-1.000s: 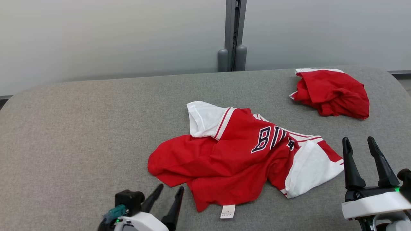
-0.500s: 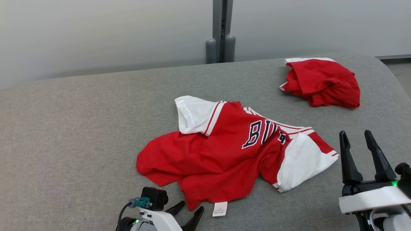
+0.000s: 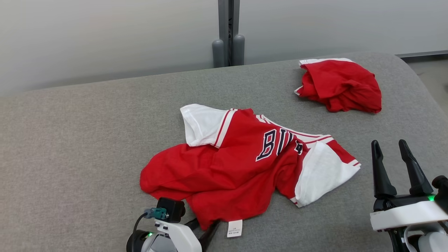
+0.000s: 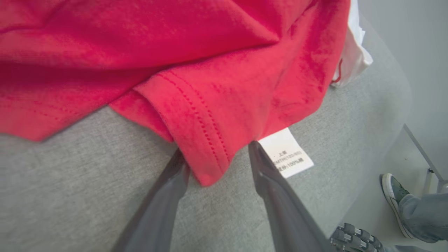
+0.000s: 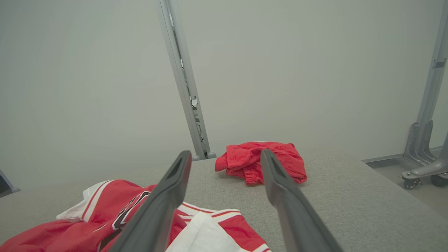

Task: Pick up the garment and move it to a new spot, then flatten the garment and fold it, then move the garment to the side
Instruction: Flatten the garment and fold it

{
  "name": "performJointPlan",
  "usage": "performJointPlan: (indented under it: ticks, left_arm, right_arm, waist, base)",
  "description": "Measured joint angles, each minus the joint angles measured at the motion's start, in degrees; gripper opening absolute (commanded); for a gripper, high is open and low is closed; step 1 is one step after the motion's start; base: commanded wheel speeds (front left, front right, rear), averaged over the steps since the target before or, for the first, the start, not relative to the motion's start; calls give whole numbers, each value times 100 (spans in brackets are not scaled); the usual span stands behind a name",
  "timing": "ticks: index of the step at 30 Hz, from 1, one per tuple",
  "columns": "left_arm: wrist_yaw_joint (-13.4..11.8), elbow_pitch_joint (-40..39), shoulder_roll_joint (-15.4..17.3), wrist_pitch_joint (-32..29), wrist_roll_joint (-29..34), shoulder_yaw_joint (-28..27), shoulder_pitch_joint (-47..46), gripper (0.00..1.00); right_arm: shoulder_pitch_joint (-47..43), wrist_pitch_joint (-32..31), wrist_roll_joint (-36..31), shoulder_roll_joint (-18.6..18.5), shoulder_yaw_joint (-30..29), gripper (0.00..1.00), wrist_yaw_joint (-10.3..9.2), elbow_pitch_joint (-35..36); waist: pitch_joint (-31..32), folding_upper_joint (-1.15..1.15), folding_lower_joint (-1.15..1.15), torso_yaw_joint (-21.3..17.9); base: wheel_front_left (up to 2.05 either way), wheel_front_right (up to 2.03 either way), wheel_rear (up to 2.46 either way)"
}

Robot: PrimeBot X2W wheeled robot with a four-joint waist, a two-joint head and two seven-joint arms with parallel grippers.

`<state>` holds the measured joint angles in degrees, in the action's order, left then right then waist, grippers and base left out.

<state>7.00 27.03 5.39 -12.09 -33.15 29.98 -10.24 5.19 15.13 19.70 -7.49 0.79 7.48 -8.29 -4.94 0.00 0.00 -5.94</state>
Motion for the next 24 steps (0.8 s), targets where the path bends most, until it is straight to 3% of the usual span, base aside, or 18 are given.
performJointPlan:
  ticks: [1, 9, 16, 24]
  left_arm:
    - [1, -1, 18, 2, -12, 9, -7, 0]
    - [5, -220, 177, -99, -116, 41, -13, 0]
    - [-122, -599, 526, -313, -269, -177, 141, 0]
    - [-517, -1217, 1182, -788, -483, -605, 517, 0]
  right_arm:
    - [-4, 0, 0, 1, 1, 100, 1, -1]
    - [-48, 0, 0, -16, 27, 100, 0, -14]
    - [-83, 0, -9, -23, 48, 100, 0, -31]
    - [-108, 0, -13, -19, 79, 100, 1, -49]
  waist:
    - [6, 0, 0, 25]
    - [65, 0, 0, 343]
    - [151, 0, 0, 578]
    - [198, 0, 0, 684]
  base:
    - [0, 0, 0]
    - [0, 0, 0]
    - [0, 0, 0]
    - [0, 0, 0]
